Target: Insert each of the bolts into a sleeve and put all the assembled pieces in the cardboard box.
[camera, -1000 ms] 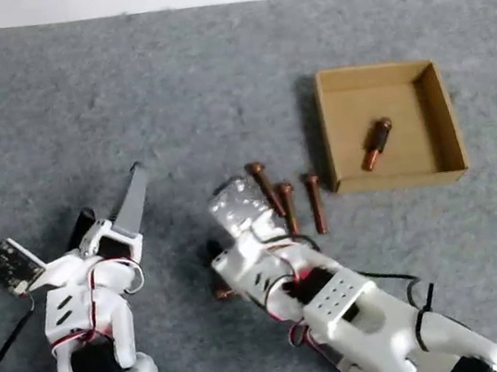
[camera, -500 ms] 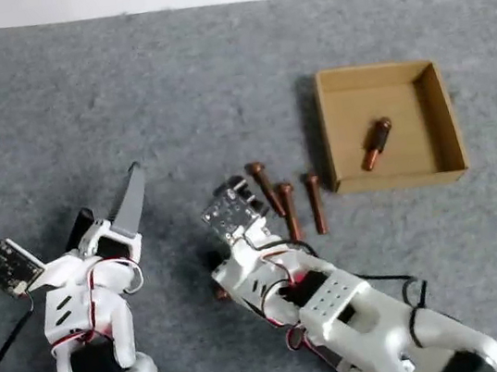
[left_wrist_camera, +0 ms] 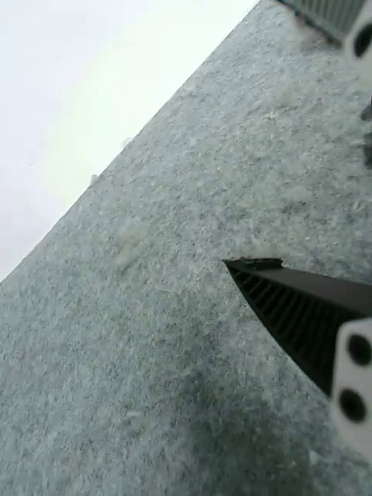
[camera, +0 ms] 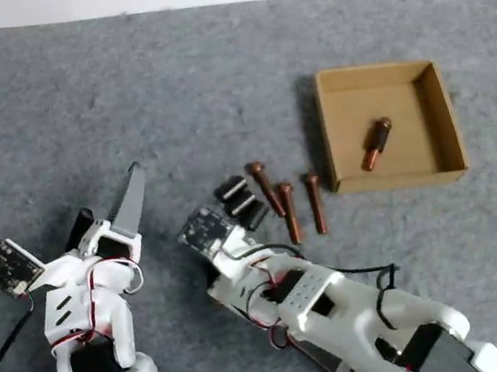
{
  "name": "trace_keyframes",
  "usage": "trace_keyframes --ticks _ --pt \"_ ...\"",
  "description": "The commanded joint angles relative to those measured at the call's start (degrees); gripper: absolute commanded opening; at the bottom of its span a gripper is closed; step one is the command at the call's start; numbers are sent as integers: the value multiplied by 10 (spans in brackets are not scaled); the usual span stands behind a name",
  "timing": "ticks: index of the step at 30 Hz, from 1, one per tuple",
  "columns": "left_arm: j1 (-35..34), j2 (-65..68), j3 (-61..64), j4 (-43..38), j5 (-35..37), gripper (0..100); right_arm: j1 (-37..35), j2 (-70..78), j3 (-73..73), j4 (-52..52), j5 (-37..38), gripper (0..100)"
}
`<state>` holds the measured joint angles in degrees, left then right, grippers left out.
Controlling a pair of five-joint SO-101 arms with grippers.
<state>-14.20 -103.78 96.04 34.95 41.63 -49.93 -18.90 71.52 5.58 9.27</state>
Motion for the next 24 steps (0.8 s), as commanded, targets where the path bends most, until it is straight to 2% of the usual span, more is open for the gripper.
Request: trace_keyframes --ticks 1,14,16,18,24 --pt "-5 -7 0 -3 4 446 -6 5 -14 4 14 102" --pt "-5 -7 0 -3 4 446 11 7 -15 2 13 98" --pt "-5 -7 0 -3 4 446 11 10 -15 2 13 74" --pt "-5 -7 0 -3 4 446 11 27 -15 3 15 6" --pt "-5 -7 0 -3 4 446 13 40 -15 0 16 4"
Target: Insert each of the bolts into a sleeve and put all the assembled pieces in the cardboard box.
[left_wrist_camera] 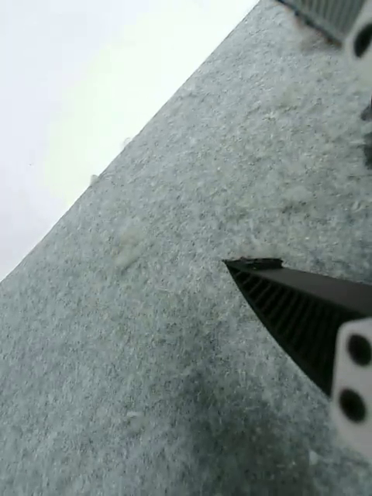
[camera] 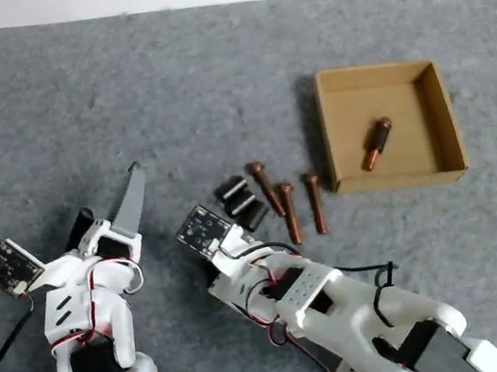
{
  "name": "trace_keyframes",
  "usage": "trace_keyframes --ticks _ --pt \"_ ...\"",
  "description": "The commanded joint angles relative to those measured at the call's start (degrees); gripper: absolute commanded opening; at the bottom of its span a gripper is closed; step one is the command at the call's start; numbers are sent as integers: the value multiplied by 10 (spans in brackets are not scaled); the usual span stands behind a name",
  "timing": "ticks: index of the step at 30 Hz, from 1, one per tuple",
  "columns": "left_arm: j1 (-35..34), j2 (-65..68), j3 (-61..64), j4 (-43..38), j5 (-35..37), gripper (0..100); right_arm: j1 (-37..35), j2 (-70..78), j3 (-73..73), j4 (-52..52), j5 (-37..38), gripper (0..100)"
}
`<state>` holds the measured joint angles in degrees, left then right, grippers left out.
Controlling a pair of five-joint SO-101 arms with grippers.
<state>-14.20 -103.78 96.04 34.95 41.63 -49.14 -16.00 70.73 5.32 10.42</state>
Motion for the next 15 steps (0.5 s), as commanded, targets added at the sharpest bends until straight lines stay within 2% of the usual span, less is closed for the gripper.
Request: trace_keyframes --ticks 1,10,15 --pt "-5 -7 0 -3 4 446 10 12 -7 2 5 4" --pt "-5 -7 1 -3 3 446 95 9 -35 5 3 5" --pt "-5 -7 3 -3 3 446 99 -11 -113 200 4 5"
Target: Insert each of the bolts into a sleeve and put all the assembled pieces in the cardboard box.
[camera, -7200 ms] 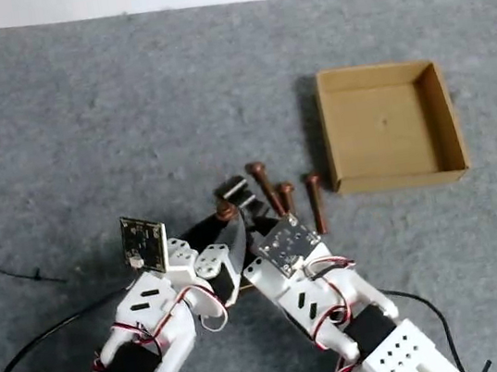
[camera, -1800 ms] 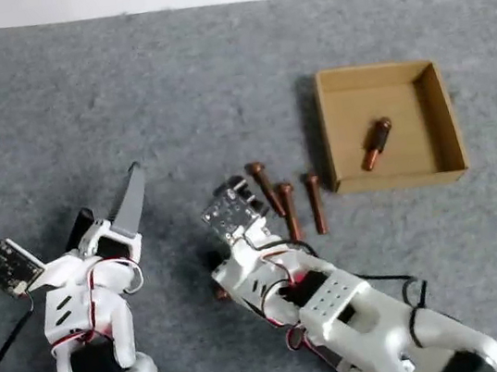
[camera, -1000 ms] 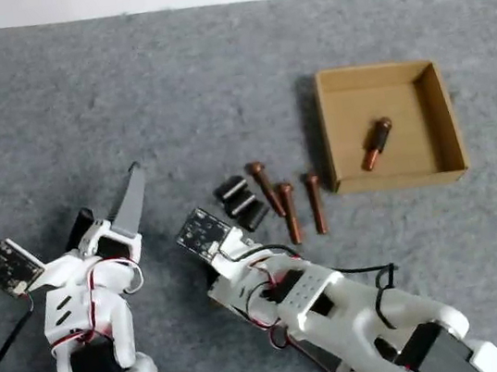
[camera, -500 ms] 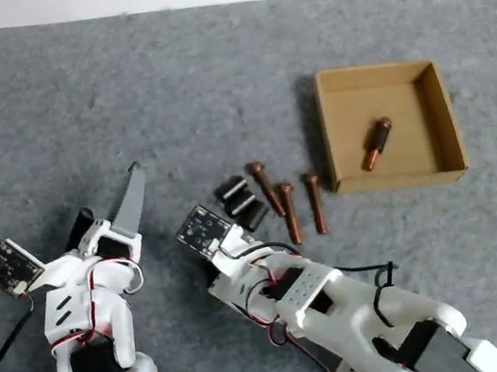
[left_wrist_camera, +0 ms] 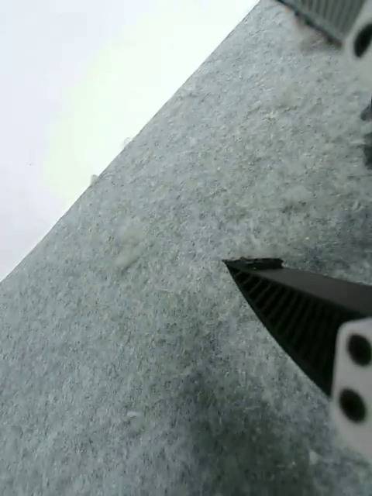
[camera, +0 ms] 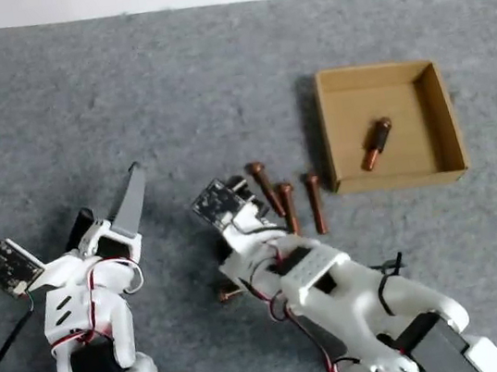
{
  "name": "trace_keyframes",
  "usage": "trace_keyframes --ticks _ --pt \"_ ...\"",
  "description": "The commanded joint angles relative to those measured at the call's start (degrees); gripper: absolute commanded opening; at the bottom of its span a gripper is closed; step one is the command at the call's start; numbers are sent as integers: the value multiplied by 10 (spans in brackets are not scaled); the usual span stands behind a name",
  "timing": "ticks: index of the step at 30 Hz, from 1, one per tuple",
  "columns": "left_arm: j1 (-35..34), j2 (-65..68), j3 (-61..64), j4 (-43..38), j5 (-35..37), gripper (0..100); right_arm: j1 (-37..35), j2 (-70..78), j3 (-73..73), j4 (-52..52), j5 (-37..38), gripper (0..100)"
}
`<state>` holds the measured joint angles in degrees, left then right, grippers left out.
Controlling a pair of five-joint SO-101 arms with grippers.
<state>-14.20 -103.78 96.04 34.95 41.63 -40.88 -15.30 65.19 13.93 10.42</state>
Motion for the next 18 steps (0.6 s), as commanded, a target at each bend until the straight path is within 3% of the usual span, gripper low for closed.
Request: trace_keyframes --ticks 1,7,18 --pt "-5 -7 3 -3 3 446 24 -30 -80 159 4 5" --pt "-4 -7 4 -3 3 446 109 -105 -158 314 5 5" --pt "-4 -7 4 -3 3 446 212 -61 -158 367 5 5"
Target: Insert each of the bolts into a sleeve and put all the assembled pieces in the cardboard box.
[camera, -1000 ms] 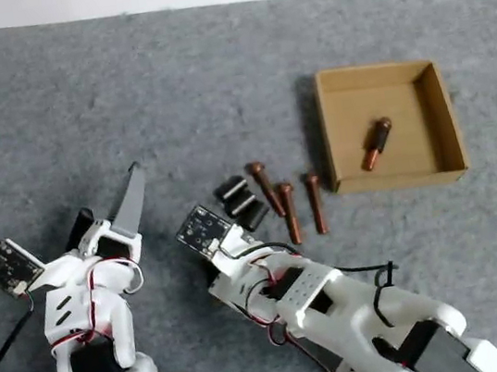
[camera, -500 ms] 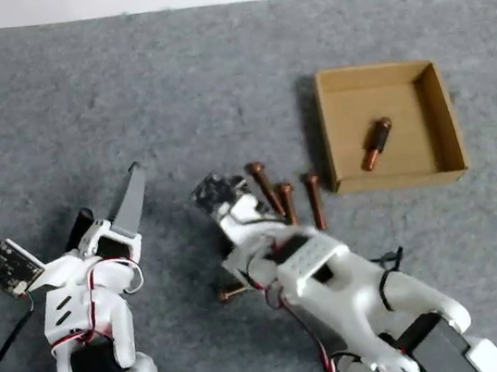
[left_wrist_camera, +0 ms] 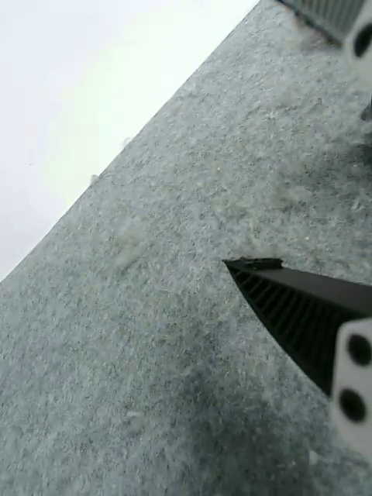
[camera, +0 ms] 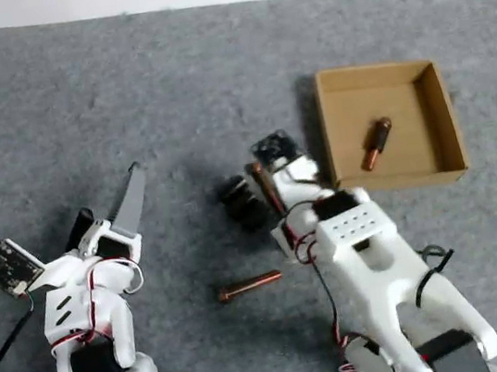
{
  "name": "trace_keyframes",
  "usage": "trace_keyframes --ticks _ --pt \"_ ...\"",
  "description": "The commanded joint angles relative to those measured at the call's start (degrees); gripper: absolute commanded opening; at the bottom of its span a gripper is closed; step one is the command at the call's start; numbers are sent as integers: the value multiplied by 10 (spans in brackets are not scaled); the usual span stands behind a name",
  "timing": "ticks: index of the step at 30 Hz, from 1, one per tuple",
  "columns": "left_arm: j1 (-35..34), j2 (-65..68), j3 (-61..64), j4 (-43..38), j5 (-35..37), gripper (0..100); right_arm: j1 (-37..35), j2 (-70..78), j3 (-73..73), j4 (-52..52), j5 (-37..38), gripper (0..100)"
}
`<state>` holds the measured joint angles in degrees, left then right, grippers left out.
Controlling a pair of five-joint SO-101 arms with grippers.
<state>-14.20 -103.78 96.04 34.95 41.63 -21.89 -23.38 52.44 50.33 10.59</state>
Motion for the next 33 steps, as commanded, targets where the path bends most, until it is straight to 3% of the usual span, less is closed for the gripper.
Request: trace_keyframes --ticks 1,10,17,22,29,33 --pt "-4 -7 4 -3 3 446 24 36 -30 3 4 5" --pt "-4 -7 4 -3 3 446 23 191 -37 0 4 5" --pt "-4 -7 3 -3 3 446 25 222 -74 -8 4 5" --pt "-4 -7 3 -3 3 446 25 158 -65 -29 4 5" --pt "-2 -7 3 -3 3 446 26 -7 67 -116 4 5" --pt "36 -7 6 -3 1 446 27 -105 122 -133 4 5"
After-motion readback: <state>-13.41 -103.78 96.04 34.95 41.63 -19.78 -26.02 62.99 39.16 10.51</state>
